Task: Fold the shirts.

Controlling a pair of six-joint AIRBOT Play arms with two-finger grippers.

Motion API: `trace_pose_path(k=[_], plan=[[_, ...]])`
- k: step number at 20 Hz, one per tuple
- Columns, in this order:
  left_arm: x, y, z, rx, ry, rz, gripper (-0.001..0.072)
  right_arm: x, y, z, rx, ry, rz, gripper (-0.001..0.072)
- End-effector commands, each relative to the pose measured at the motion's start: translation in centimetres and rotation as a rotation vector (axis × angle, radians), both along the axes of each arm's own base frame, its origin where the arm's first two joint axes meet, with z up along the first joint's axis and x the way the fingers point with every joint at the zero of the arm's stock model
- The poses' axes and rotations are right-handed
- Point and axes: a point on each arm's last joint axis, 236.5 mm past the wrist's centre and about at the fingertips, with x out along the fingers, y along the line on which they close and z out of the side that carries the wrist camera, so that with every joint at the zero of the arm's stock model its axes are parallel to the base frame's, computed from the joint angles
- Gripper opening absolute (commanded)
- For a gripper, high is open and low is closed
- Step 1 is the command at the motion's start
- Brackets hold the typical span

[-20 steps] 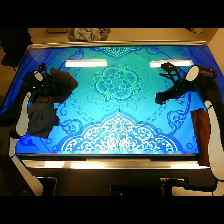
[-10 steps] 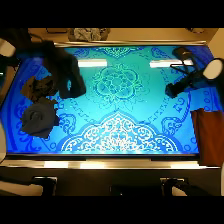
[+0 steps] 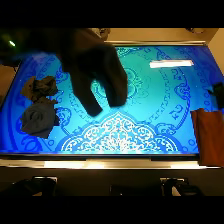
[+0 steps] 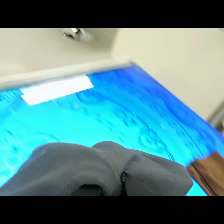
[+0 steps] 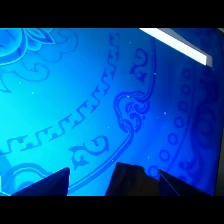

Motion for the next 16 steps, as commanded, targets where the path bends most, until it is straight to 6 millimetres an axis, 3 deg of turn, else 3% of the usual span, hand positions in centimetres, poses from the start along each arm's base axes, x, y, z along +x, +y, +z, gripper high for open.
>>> trace_pose_path(k=[1, 4, 7, 8, 9, 10, 12, 14, 16], plan=[[-2.7, -4.1, -9.6, 0.088, 0.221, -0.09, 0.0033, -4.8, -1.4, -2.0, -0.021, 0.151, -0.065, 0.063], [-3.0, -4.5, -24.0, 0.217, 0.475, -0.077, 0.0033, -3.9, -1.2, -5.5, -0.008, 0.293, -0.065, 0.0629], [-3.6, -5.1, -34.1, 0.214, 0.716, -0.047, 0.0037, -0.4, -0.3, -11.3, 0.029, 0.418, -0.042, 0.063], [-3.4, -5.3, -35.6, 0.202, 0.781, -0.041, 0.0161, 1.1, 0.6, -13.7, 0.062, 0.459, -0.018, 0.0631], [-2.8, -5.4, -35.7, 0.174, 0.832, -0.038, 0.0598, 2.3, 1.6, -15.8, 0.099, 0.5, 0.008, 0.0633], [-1.8, -4.9, -34.6, 0.158, 0.85, -0.035, 0.0716, 3.2, 2.6, -17.7, 0.126, 0.549, 0.043, 0.0634], [1.2, -1.0, -30.7, 0.187, 0.811, 0.004, 0.0716, 3.8, 3.6, -20.6, 0.14, 0.653, 0.106, 0.0642], [2.6, 5.4, -28.0, 0.301, 0.774, 0.086, 0.0716, 3.3, 5.4, -23.3, 0.211, 0.764, 0.154, 0.0673], [0.0, 10.1, -28.4, 0.415, 0.838, 0.099, 0.0717, 1.8, 10.0, -25.9, 0.382, 0.862, 0.276, 0.0683]])
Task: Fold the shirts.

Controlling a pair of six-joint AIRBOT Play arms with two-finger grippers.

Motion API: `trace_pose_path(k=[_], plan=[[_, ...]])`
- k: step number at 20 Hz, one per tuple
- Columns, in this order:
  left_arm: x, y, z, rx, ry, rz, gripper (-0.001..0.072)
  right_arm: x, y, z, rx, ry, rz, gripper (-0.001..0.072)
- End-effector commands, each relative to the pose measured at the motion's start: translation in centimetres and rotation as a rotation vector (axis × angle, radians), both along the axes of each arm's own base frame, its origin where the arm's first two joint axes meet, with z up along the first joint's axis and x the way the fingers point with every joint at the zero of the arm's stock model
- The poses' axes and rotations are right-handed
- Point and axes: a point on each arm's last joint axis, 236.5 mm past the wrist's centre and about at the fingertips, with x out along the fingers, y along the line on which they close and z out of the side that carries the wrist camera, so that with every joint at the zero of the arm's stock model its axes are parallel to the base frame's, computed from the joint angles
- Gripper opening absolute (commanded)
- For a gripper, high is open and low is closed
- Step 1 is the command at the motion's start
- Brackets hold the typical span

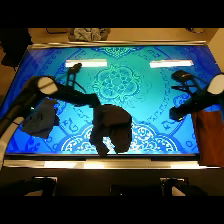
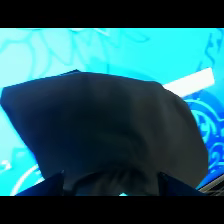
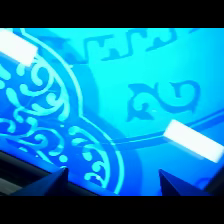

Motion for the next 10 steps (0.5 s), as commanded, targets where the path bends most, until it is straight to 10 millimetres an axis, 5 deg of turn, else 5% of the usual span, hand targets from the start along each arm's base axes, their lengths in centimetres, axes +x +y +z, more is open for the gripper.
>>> trace_pose_path(k=[1, 3, 6, 10], plan=[[-4.3, 7.5, -1.0, 0.175, 0.138, -0.039, 0.0716, -2.4, 7.2, -4.5, 0.315, 0.19, 0.104, 0.0692], [-7.9, 7.6, -4.6, 0.171, 0.205, -0.039, 0.0716, -4.4, 9.6, -7.1, 0.429, 0.252, 0.088, 0.0695], [-13.4, 4.7, -11.4, 0.095, 0.297, -0.037, 0.0714, -7.1, 11.0, -10.9, 0.5, 0.337, 0.003, 0.0695], [-15.7, 0.6, -16.2, 0.045, 0.301, -0.045, 0.0714, -8.7, 14.4, -13.5, 0.516, 0.338, 0.007, 0.0709]])
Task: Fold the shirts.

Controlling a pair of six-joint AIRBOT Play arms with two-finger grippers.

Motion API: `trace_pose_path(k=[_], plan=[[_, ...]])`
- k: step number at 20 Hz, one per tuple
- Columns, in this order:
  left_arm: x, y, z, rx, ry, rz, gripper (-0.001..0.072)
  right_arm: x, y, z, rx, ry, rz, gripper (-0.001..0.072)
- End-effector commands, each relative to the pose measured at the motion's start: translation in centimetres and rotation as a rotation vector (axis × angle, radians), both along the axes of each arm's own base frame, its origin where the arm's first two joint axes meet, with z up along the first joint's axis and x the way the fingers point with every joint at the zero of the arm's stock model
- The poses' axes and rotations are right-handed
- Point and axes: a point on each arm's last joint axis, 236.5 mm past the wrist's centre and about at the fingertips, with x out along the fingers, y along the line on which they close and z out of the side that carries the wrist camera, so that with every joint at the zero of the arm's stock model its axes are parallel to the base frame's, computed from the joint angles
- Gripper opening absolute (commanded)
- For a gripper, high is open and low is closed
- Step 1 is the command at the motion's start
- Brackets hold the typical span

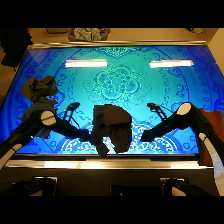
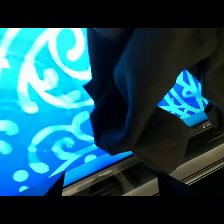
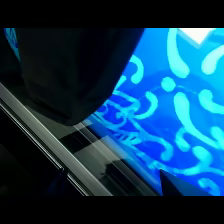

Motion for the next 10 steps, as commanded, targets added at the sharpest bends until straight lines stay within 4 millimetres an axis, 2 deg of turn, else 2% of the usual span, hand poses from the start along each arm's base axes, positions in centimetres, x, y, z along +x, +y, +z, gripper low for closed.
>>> trace_pose_path(k=[1, 3, 5, 6, 9, 10], plan=[[-1.5, -2.6, -3.7, -0.033, -0.021, 0.015, 0.0714, -0.7, 3.2, -2.3, 0.024, -0.014, -0.029, 0.071], [-0.2, -3.1, -4.3, -0.035, -0.068, 0.034, 0.0687, -0.2, 4.2, -3.1, 0.005, -0.028, -0.044, 0.0711], [1.5, -3.3, -4.1, -0.049, -0.128, 0.066, 0.0489, -0.5, 5.7, -3.7, 0.027, 0.011, -0.059, 0.0711], [1.8, -3.4, -4.0, -0.053, -0.141, 0.072, 0.0341, -0.8, 6.8, -3.8, 0.052, 0.033, -0.062, 0.0711], [1.9, -3.4, -4.0, -0.054, -0.146, 0.072, 0.0035, -0.7, 9.4, -5.4, 0.062, 0.04, -0.08, 0.0708], [2.0, -3.4, -3.9, -0.056, -0.148, 0.073, 0.0034, -0.5, 10.4, -5.8, 0.074, 0.042, -0.097, 0.0677]])
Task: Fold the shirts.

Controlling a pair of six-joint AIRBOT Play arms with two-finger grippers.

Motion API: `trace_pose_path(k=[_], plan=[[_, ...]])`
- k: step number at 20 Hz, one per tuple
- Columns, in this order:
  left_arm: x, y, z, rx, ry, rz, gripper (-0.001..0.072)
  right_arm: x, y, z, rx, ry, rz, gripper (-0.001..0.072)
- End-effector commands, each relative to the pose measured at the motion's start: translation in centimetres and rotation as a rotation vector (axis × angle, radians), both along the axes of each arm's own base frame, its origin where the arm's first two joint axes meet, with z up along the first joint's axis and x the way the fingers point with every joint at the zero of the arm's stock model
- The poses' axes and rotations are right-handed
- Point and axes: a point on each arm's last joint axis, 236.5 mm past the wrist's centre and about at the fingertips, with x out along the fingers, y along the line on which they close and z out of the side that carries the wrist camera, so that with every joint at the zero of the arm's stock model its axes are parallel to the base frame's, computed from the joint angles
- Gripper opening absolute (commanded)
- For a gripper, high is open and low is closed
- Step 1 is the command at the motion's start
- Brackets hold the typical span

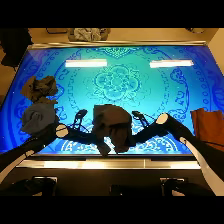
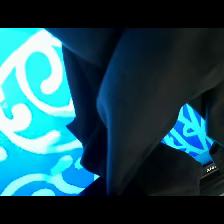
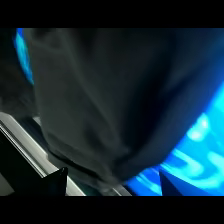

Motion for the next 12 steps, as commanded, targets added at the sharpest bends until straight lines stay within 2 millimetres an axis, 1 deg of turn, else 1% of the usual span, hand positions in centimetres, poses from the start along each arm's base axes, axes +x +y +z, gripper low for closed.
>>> trace_pose_path(k=[1, 2, 3, 4, 5, 6, 7, 8, 9, 10, 11, 12], plan=[[0.7, -0.2, 0.2, -0.01, -0.034, 0.014, 0.0033, 0.9, 2.8, -1.8, 0.013, -0.01, -0.065, 0.062], [0.8, -0.2, 0.5, -0.014, -0.044, 0.014, 0.0031, 1.1, 2.8, -1.9, 0.011, -0.02, -0.072, 0.0384], [1.1, -0.1, 1.0, -0.017, -0.06, 0.015, 0.0031, 1.4, 2.6, -1.9, 0.006, -0.028, -0.079, 0.0041], [1.7, 0.1, 1.9, -0.015, -0.091, 0.011, 0.003, 2.0, 2.2, -1.5, 0.008, -0.04, -0.092, 0.005], [2.7, 0.5, 3.3, -0.009, -0.137, 0.004, 0.003, 2.7, 1.5, -0.9, 0.003, -0.066, -0.088, 0.005], [3.9, 1.1, 5.0, -0.002, -0.19, -0.001, 0.003, 3.8, 0.4, 0.1, -0.012, -0.112, -0.08, 0.005], [5.5, 1.8, 7.6, 0.007, -0.266, -0.002, 0.0029, 5.2, -1.2, 1.7, -0.035, -0.177, -0.071, 0.005], [7.1, 2.7, 10.6, 0.017, -0.347, 0.005, 0.0029, 7.0, -3.2, 3.8, -0.069, -0.262, -0.06, 0.005], [9.0, 4.1, 14.5, 0.027, -0.449, 0.025, 0.0029, 8.9, -5.5, 6.6, -0.118, -0.386, -0.024, 0.005], [10.6, 5.5, 19.0, 0.033, -0.559, 0.053, 0.0029, 10.9, -8.5, 10.5, -0.201, -0.54, 0.025, 0.005], [12.0, 7.1, 24.5, 0.03, -0.688, 0.096, 0.0029, 12.6, -12.0, 14.8, -0.317, -0.679, 0.028, 0.005], [12.7, 8.7, 30.4, 0.014, -0.816, 0.146, 0.0029, 14.0, -16.1, 20.4, -0.456, -0.829, -0.005, 0.005]])
